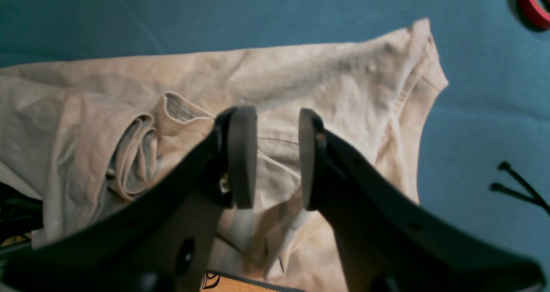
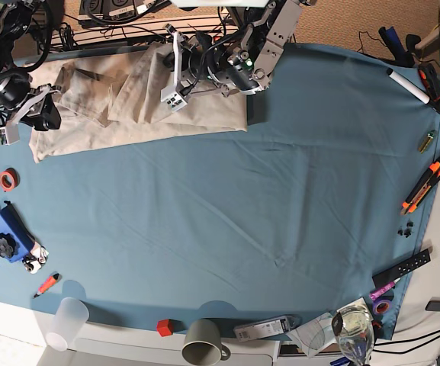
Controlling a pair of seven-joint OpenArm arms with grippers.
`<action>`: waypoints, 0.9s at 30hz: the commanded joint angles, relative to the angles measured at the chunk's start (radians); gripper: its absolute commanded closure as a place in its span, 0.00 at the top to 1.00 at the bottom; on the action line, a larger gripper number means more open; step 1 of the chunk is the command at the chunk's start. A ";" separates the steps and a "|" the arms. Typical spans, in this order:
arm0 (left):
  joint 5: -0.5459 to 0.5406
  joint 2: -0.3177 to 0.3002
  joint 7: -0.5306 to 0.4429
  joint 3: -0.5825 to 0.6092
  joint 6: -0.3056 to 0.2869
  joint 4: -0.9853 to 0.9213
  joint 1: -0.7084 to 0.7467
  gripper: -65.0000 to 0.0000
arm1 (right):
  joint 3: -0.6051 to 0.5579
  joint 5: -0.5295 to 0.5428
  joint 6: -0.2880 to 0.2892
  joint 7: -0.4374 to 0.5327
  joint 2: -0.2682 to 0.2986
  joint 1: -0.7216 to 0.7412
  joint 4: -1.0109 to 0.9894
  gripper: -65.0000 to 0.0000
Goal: Fold the T-shirt properly
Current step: 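Fold the strip end over toward the right gripper and release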
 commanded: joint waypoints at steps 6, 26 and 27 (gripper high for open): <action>-0.032 0.033 -0.003 0.021 0.039 0.079 -0.047 0.00 | 0.010 0.017 0.007 0.031 0.021 0.006 0.016 0.27; 0.196 0.027 -0.074 -0.320 0.049 0.189 -0.063 0.00 | 0.010 0.018 0.007 0.031 0.024 0.005 0.016 0.27; 0.189 0.026 -0.074 -0.346 0.048 0.192 -0.063 0.00 | 0.010 0.018 0.007 0.031 0.025 0.005 0.016 0.27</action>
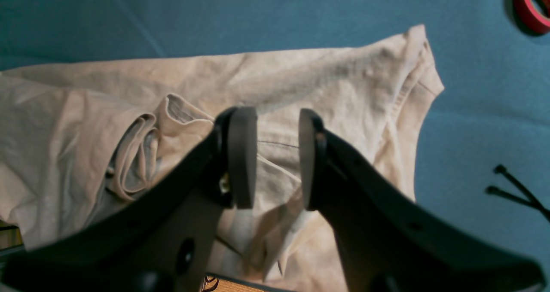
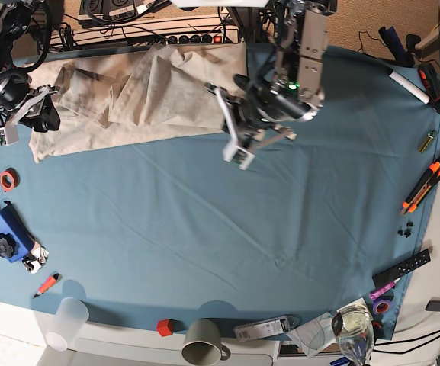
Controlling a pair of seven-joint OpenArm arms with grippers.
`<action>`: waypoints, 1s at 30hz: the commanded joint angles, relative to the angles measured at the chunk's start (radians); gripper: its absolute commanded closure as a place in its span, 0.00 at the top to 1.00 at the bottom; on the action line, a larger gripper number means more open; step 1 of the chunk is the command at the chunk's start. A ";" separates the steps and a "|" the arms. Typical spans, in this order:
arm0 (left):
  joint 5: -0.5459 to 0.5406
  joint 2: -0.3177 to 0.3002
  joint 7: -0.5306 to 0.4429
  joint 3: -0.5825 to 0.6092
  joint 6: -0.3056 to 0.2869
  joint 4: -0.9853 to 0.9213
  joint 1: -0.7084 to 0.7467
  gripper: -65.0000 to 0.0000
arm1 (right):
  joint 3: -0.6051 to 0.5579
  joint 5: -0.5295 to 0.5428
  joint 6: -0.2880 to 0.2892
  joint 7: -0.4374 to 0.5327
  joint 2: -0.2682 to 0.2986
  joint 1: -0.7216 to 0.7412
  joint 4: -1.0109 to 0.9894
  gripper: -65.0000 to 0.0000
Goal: Fold the T-shirt properly
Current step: 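Fold the strip end over toward the right gripper and release, then grasp the folded bundle's end with the right gripper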
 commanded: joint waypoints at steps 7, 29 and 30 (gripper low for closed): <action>-0.066 -0.115 -0.016 -0.055 -0.027 0.064 -0.008 0.00 | 0.010 0.018 0.007 0.050 0.023 0.005 0.016 0.27; -0.142 -0.216 -0.031 -0.054 0.007 0.072 -0.007 0.00 | 0.125 -0.143 0.016 0.068 0.086 0.020 0.016 0.53; -0.142 -0.216 -0.031 -0.054 0.007 0.072 -0.006 0.00 | 0.125 -0.157 0.016 0.072 0.096 0.018 0.016 0.54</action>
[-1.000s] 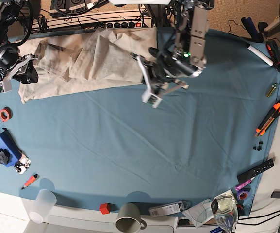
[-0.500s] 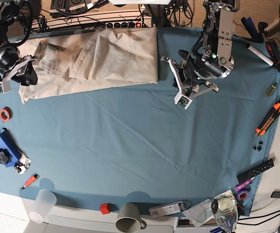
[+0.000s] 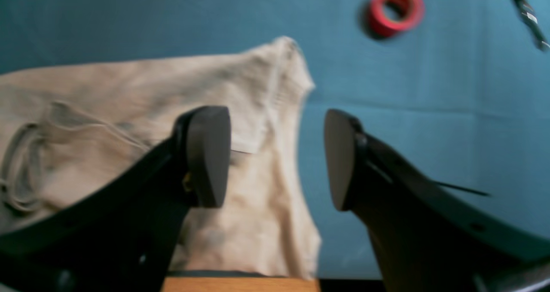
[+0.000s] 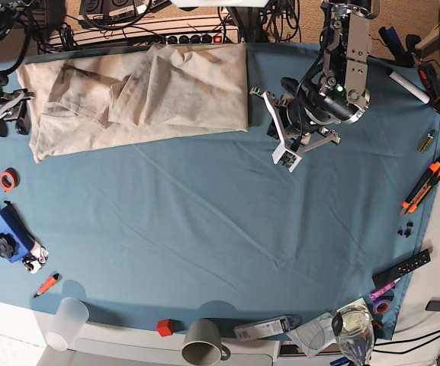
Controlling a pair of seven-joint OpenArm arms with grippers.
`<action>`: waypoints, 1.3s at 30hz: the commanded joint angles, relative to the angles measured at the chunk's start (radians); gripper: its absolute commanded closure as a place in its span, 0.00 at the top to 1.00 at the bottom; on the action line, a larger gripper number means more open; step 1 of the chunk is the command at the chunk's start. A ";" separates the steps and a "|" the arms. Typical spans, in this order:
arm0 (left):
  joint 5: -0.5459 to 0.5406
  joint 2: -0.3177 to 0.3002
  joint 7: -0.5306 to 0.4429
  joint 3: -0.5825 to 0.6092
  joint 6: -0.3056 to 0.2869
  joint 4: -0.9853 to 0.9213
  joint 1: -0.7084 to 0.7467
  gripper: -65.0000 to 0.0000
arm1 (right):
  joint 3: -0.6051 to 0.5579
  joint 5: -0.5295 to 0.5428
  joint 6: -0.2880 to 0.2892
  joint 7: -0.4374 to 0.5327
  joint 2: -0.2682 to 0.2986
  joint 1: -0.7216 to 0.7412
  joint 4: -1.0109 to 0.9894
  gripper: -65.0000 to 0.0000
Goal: Fold the T-shirt properly
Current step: 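Grasp the folded bundle's end with the right gripper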
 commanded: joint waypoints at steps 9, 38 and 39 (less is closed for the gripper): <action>-0.063 0.003 -0.017 0.000 -0.011 0.021 -0.005 0.00 | 0.011 -0.015 -0.037 0.005 0.042 0.006 -0.060 0.54; -0.116 0.006 -0.025 0.000 -0.011 0.021 -0.008 0.00 | -0.149 0.288 0.000 -0.179 0.092 0.139 -0.592 0.53; -0.116 0.006 -0.025 0.000 -0.012 0.021 -0.008 0.00 | -0.175 0.275 0.000 -0.148 0.092 0.139 -0.592 0.53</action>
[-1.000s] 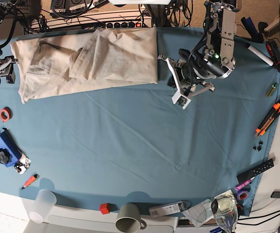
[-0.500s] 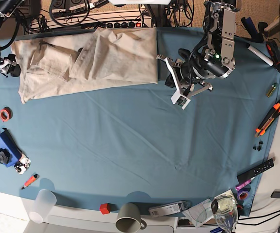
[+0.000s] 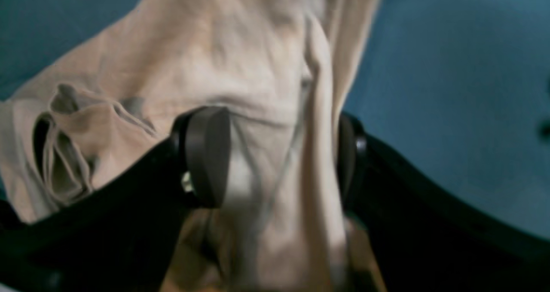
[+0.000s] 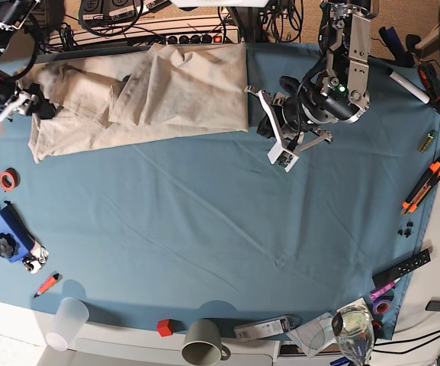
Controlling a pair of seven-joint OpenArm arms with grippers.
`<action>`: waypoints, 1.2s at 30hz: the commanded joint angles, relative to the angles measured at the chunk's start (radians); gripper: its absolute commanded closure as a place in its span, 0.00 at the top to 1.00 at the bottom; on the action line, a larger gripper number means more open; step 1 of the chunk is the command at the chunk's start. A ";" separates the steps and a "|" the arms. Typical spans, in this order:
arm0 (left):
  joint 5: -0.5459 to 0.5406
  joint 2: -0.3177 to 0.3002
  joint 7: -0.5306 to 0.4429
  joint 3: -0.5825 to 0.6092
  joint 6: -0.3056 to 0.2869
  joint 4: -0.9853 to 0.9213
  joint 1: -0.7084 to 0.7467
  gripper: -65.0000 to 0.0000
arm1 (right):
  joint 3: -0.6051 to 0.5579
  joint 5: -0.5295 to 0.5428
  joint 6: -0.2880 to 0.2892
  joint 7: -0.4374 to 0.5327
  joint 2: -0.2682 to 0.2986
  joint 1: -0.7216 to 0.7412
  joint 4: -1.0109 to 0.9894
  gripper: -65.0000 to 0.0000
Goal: Fold the T-shirt properly
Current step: 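Grasp the folded bundle's end with the right gripper, then fold the bundle over onto itself with the right gripper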
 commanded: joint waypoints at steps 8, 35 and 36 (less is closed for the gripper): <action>-0.014 0.003 -0.014 0.000 -0.003 0.021 -0.010 0.00 | -0.062 -0.041 -0.006 0.024 0.013 0.019 0.004 0.44; -0.007 0.002 0.027 -0.140 0.035 0.021 -0.008 0.00 | -0.063 -0.288 -0.006 0.085 0.015 0.331 0.114 0.00; -0.035 0.002 0.027 -0.178 0.035 0.021 -0.008 0.00 | -0.063 -0.267 -0.006 0.085 0.015 0.312 0.150 0.00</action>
